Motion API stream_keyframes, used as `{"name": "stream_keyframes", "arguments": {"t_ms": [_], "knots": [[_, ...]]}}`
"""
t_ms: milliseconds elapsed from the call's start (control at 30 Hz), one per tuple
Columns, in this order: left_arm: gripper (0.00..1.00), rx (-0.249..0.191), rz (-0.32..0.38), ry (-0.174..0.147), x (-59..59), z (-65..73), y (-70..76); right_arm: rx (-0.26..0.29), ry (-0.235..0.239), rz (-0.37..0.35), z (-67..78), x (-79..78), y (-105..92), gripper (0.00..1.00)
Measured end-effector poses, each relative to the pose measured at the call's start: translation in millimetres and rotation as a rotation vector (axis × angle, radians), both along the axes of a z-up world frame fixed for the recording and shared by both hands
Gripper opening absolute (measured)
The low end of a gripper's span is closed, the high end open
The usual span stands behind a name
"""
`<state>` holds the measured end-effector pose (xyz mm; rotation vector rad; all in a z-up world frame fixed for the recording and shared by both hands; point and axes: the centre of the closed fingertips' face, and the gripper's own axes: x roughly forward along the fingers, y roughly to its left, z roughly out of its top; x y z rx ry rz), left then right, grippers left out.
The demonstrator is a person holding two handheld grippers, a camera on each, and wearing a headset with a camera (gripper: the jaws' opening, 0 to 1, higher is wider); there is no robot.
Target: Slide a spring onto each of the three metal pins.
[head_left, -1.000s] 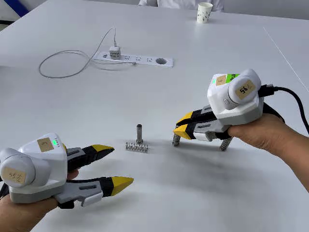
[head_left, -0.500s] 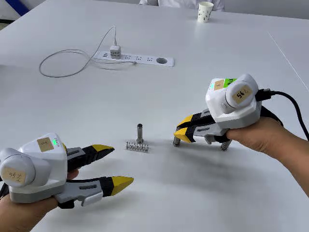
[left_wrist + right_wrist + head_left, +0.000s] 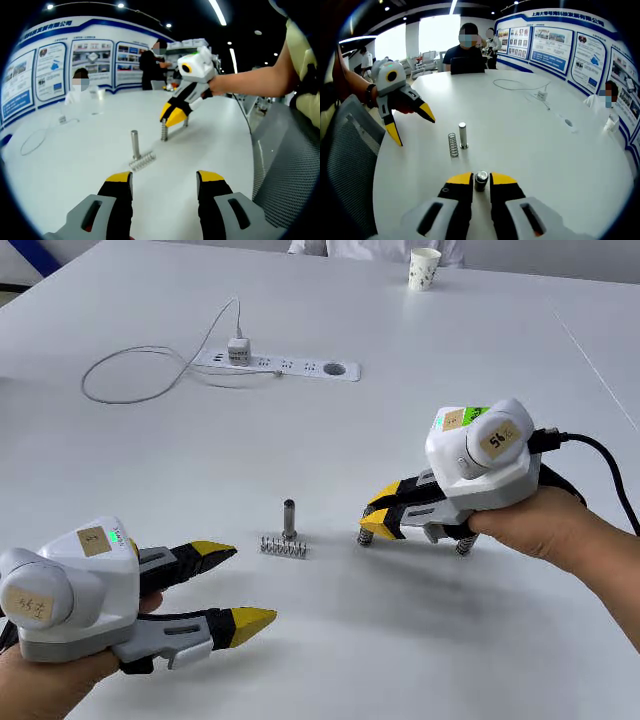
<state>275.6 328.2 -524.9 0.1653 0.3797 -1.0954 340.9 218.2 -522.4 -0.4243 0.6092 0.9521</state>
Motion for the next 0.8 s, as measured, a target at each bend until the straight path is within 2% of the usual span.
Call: {"name": "stream_keyframes", "arguments": {"t_ms": [300,800], "knots": [[0.52,-0.003,0.001,-0.001,-0.3,0.9,0.3,0.002,0.003,-0.009,0.3,0.0,-2.4,0.17],[0.53,-0.003,0.0,-0.005,-0.6,2.1,-0.7,0.003,0.015,-0.031,-3.0,-9.7,-11.3,0.17]]}}
